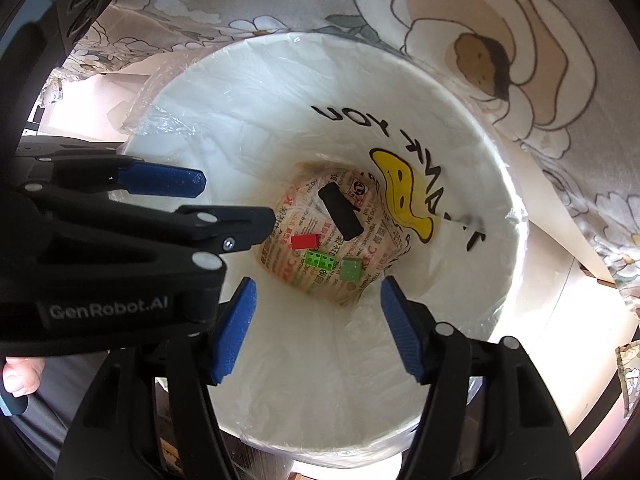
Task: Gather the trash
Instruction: 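Move both open tools back toward the milk carton and white box on the bed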
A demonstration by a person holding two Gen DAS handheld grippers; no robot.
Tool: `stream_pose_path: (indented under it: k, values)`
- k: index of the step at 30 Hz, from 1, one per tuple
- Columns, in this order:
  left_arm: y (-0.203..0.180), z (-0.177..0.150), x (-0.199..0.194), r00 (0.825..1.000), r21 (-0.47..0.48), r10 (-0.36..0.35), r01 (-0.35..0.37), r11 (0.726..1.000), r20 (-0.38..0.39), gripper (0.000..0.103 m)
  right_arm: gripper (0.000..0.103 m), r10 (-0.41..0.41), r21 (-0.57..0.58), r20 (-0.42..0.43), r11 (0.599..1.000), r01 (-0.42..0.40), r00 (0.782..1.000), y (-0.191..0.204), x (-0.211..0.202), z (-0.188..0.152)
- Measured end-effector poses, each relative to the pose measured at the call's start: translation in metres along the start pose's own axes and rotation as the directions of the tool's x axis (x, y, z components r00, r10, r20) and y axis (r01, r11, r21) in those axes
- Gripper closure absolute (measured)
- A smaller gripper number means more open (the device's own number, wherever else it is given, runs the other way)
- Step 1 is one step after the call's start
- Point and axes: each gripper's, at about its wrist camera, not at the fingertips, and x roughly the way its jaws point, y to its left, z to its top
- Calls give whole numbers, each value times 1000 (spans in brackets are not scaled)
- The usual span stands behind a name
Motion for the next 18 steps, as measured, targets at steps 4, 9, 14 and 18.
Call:
stream_pose_path:
  k: [4,9,14,18]
  values:
    - [-1,-2,-2,1000,9,10,-10,1000,-1,41,38,-10,-7,-5,1000,10,1000,2,5,0]
    - [-3,-9,-9,999,11,40,-40,999,12,41,38,-26,-8,-23,1000,26,999,7,3,-5]
    - [-1,-18,-31,996,10,82,-82,997,35,41,38,-46,-28,-8,999,46,999,14,-19,-11]
    - [-1,-29,-58,990,42,117,-121,992,80,41,38,-28,-17,25,999,29,999,18,-49,-17]
